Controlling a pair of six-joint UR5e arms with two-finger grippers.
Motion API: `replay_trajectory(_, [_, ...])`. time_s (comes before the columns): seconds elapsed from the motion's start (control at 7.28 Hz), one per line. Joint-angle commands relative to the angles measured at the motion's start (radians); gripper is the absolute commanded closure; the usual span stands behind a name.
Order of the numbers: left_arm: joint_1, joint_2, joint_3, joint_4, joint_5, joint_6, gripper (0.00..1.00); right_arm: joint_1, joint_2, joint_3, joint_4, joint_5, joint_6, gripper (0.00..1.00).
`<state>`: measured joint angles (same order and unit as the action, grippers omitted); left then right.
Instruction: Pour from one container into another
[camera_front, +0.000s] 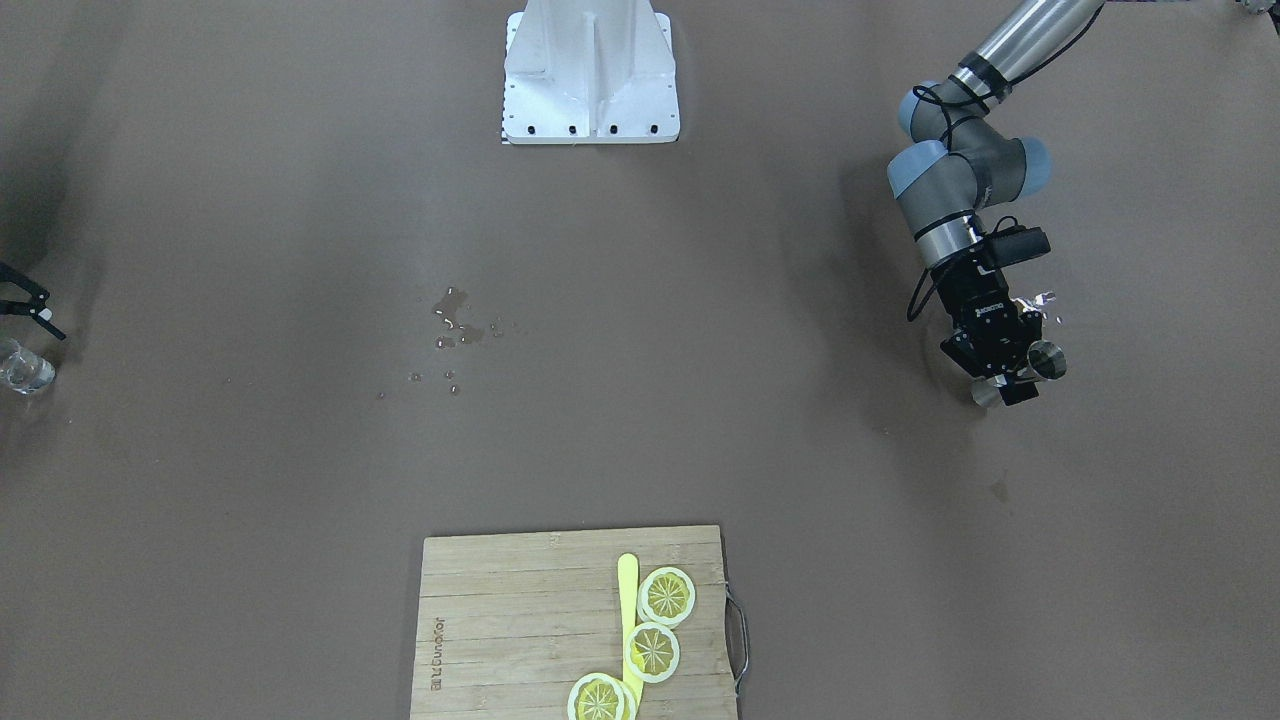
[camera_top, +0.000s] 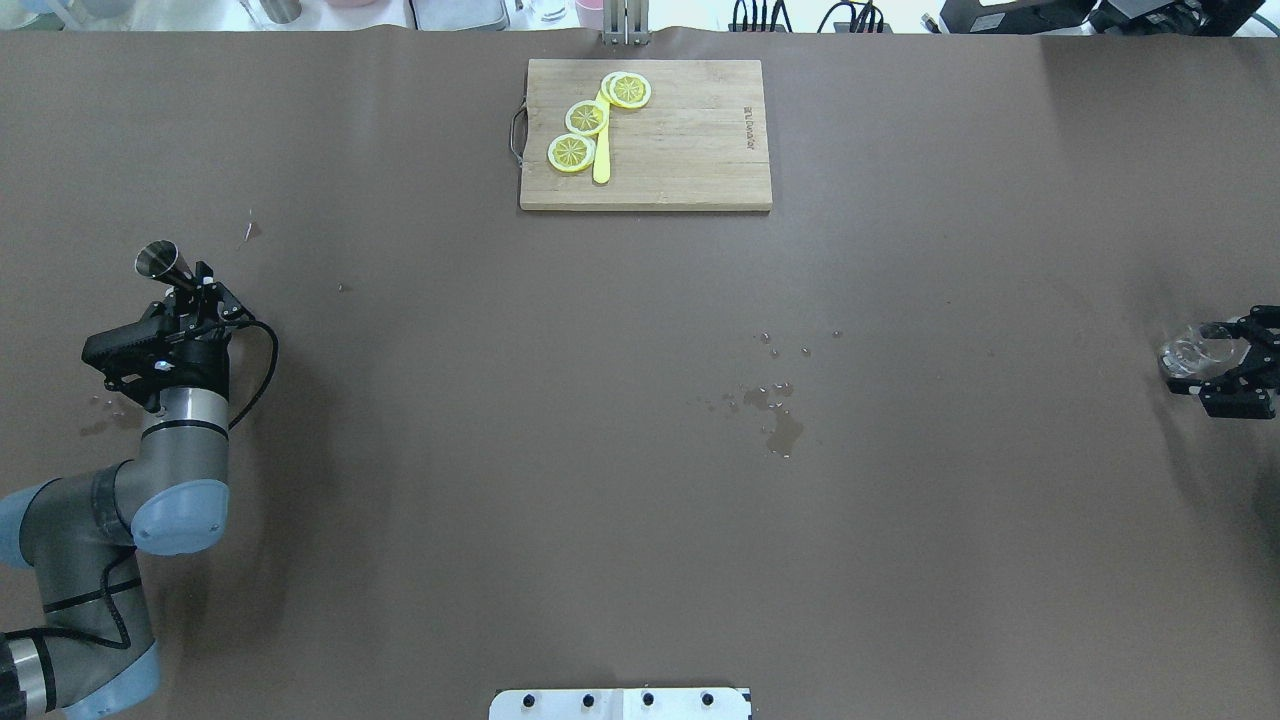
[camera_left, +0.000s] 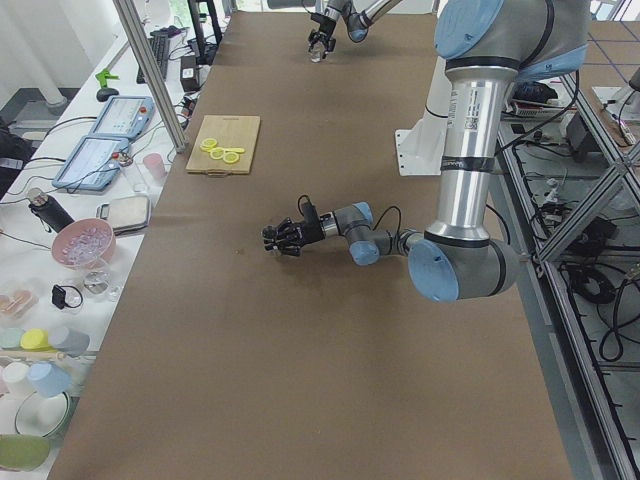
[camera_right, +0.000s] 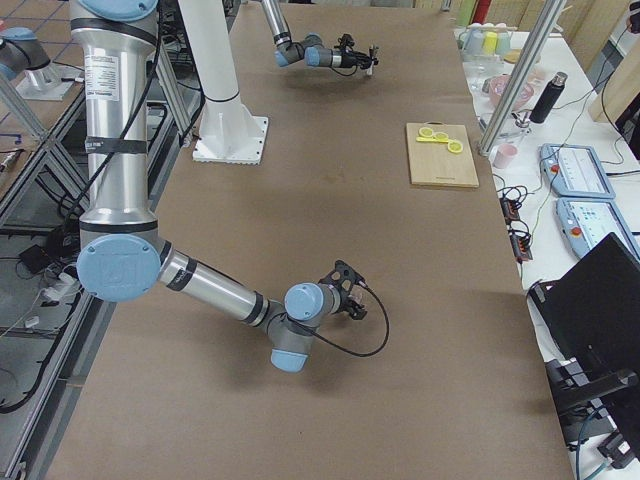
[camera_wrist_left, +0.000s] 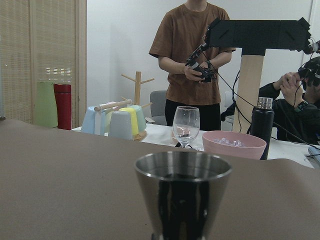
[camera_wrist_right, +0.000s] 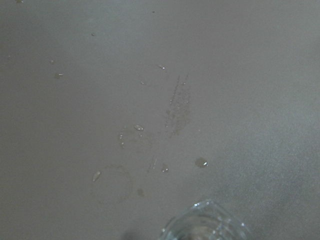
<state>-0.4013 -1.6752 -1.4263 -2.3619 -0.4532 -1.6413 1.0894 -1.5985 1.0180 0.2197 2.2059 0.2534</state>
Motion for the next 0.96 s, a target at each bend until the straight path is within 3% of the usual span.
replay_trajectory(0.0, [0.002,0.0,-0.002,0.024,0.001,0.0,0.7,0.001,-0.001,0.002,0.001,0.003,0.001,0.0])
replay_trajectory(0.55, [0.002,0.0,-0.005,0.029,0.001,0.0,0.45,0.032,-0.064,0.054,0.0,0.087,0.026,0.0])
replay_trajectory(0.82, [0.002,0.0,-0.009,0.029,0.001,0.006,0.05,0.061,-0.081,0.059,-0.002,0.11,0.026,0.0])
